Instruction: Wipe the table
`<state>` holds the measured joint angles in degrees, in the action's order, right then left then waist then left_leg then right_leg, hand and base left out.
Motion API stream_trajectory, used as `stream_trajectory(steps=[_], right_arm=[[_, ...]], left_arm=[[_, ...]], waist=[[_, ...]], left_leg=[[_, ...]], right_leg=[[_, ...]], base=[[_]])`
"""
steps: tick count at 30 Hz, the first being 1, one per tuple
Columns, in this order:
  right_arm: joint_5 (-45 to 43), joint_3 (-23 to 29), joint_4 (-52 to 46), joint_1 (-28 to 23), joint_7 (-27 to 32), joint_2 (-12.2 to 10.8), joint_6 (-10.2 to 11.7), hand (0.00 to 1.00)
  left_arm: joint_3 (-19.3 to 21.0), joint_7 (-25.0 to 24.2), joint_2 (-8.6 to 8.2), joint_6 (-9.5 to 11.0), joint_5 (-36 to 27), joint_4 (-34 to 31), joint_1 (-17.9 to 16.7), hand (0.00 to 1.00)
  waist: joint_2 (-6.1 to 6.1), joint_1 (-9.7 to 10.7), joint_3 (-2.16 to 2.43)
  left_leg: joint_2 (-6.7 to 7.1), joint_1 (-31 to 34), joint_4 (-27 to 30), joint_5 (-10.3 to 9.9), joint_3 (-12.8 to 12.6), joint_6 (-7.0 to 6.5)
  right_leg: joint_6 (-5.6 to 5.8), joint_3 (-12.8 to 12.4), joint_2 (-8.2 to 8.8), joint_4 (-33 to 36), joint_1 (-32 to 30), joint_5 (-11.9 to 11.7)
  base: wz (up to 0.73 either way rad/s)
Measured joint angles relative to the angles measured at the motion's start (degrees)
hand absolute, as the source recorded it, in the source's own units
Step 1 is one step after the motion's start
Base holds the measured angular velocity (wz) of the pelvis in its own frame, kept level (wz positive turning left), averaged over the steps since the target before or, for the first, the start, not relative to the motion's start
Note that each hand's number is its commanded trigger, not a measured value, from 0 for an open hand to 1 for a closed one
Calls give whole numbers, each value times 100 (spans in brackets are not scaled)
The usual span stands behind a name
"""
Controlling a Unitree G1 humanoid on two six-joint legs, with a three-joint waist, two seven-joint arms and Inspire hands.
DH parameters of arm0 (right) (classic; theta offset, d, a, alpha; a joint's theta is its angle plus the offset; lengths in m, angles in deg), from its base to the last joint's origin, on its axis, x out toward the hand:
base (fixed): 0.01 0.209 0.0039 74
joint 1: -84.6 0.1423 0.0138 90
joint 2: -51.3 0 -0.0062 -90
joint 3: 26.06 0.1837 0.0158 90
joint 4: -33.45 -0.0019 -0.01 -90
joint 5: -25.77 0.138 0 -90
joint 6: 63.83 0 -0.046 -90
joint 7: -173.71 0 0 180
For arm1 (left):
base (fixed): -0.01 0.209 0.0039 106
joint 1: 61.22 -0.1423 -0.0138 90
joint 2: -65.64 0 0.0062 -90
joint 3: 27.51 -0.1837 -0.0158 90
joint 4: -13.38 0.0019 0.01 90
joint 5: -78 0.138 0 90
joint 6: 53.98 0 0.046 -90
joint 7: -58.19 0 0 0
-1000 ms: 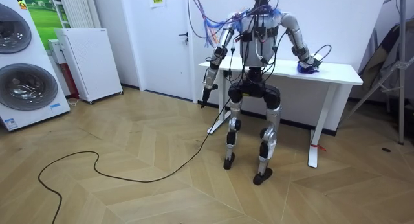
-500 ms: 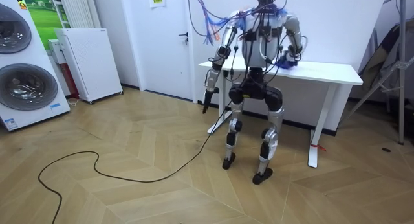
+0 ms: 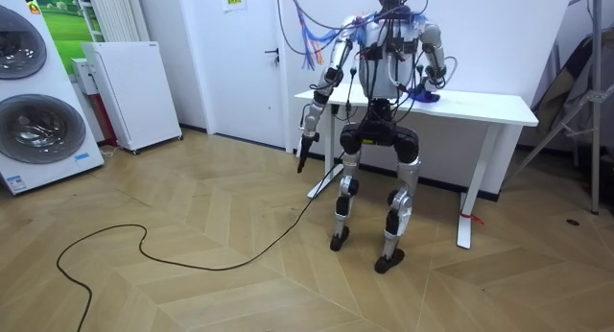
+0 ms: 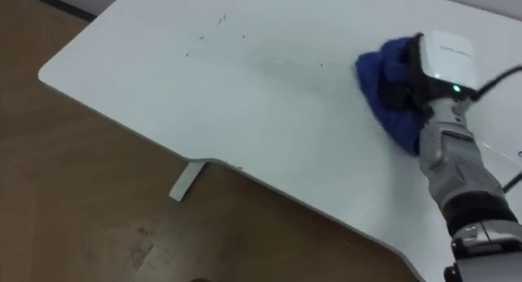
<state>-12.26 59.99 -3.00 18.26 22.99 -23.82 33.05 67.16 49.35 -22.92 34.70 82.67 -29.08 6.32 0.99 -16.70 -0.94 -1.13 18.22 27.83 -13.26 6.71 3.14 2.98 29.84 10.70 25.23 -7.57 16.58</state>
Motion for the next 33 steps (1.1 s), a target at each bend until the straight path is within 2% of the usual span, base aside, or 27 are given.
stream_trajectory(steps=[2,3,5,9,11,15,21,24,28,30,33], right_arm=[[241,145,10,-325,49,149,10,100],[255,169,7,-370,65,159,10,100],[321,247,22,-489,55,162,1,100],[414,208,16,-345,22,163,-24,100],[471,69,9,-131,56,164,-30,100],[678,13,-24,26,151,164,-14,100],[985,35,75,9,228,242,142,100],[1120,149,187,-54,281,244,216,100],[1658,528,201,-556,309,272,250,100],[1864,611,402,-782,379,273,367,100],[2079,802,597,-1086,374,272,374,100]], left_arm=[[-18,33,13,86,-25,-43,8,0],[-25,45,13,102,-27,-54,13,0],[-36,94,13,148,-41,-106,80,0],[-112,154,9,180,-50,-141,179,0],[-154,156,9,179,-67,-169,154,0],[-153,156,6,172,-77,-222,149,0],[-153,155,7,172,-75,-234,112,0],[-149,155,6,169,-73,-306,-108,0],[-132,181,9,121,-73,-371,-267,0],[-108,217,31,122,-75,-367,-300,0],[-28,220,64,134,-73,-371,-297,0]], waist=[[-28,74,34],[-46,88,26],[-90,120,42],[-153,46,17],[-195,33,-10],[-199,33,-11],[-201,118,-9],[-190,248,-2],[-154,385,25],[-84,503,61],[31,558,122]], left_leg=[[-2,-13,46,4,-1,-9],[-6,-39,52,3,-1,-10],[-42,-89,8,0,-53,-13],[-116,-98,-48,43,-255,-25],[-171,-61,-66,53,-373,-17],[-186,4,-93,64,-480,-18],[-183,3,-146,65,-489,-18],[-168,5,-154,65,-490,-19],[-147,-3,-132,72,-491,-32],[-138,-63,-128,74,-509,-36],[-157,-157,-158,66,-633,-60]], right_leg=[[7,-9,-1,-12,27,-4],[7,-13,-7,-18,55,-5],[2,-105,-39,-15,62,-6],[-52,-341,-65,53,-113,-58],[-86,-494,-104,61,-254,-107],[-98,-647,-112,94,-454,-130],[-93,-624,-108,54,-448,-126],[-77,-584,-92,51,-413,-117],[-41,-454,-78,-63,-254,-96],[-20,-374,-81,-135,-116,-92],[4,-394,-74,-162,-22,-81]], base=[[0],[-3],[-13],[-31],[-32],[-20],[-1],[9],[21],[25],[3]])
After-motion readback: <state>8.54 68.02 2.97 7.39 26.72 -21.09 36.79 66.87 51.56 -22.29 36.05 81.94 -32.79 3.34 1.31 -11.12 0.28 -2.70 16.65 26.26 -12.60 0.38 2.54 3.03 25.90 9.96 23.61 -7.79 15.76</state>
